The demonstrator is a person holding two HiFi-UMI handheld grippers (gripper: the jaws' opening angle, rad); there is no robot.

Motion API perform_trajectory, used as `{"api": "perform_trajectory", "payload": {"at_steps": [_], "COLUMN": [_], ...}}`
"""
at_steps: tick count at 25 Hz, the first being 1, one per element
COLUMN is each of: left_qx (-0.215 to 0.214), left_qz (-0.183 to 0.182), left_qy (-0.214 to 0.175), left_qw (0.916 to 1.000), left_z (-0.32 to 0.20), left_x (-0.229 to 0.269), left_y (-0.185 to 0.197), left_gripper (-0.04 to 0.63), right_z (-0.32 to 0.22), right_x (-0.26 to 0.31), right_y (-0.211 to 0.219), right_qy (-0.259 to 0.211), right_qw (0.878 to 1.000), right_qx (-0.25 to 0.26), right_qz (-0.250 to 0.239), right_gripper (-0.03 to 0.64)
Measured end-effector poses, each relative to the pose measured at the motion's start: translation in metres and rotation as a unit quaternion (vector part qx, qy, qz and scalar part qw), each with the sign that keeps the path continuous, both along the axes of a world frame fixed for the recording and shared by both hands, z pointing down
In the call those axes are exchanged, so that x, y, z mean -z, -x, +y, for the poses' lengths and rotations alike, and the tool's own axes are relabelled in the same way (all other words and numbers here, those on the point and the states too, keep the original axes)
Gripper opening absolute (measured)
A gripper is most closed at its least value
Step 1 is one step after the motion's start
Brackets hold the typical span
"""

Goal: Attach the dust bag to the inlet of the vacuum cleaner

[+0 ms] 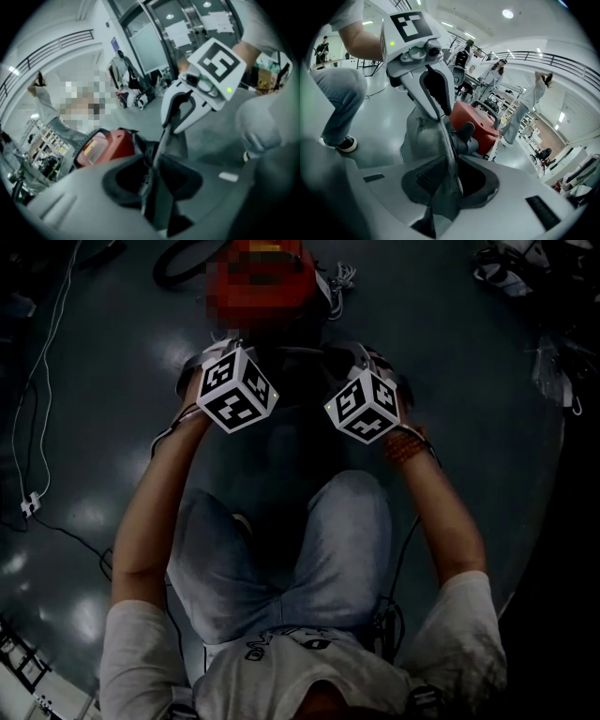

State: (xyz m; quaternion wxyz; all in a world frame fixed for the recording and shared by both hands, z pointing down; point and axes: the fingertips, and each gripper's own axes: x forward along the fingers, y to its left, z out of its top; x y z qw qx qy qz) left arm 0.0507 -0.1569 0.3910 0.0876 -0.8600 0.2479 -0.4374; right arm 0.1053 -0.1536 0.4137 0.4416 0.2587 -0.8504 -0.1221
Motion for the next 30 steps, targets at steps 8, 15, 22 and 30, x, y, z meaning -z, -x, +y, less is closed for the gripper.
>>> {"api": "perform_trajectory", "payload": {"at_steps": [8,15,22,30], "left_qx": [0.098,0.170,0.200,0.212], "left_qz": [0.161,0.342,0.397,0.373], "left_qy": [-0.052,-0.102,-0.132,-0.122], "left_qw": [0.9807,0.9186,0.8859,0.8952], "left_z": [0.016,0.014,0.019,0.029], "left_x": [0.060,0.159,0.181,0.148], "left_y": [0.016,0.009,0.008,-0.001], "left_gripper": [0.078,0.003,0.003,0.003], "right_z": [0.017,0.007,0.017,0.032], "right_x": [0.059,0.189,0.209,0.175], "right_y": [-0.018,-0.009,0.012,0.003], "right_qy": [-0.003,-0.034,-0.070,-0.059], "right_qw": [0.983,0.896,0.869,0.871], "right_qx": [-0.076,-0.144,-0.150,-0.182], "right_qz": [-0.168,-0.418,-0.467,-0.453], "right_gripper": [0.115,0.011,0.010,0.009]}}
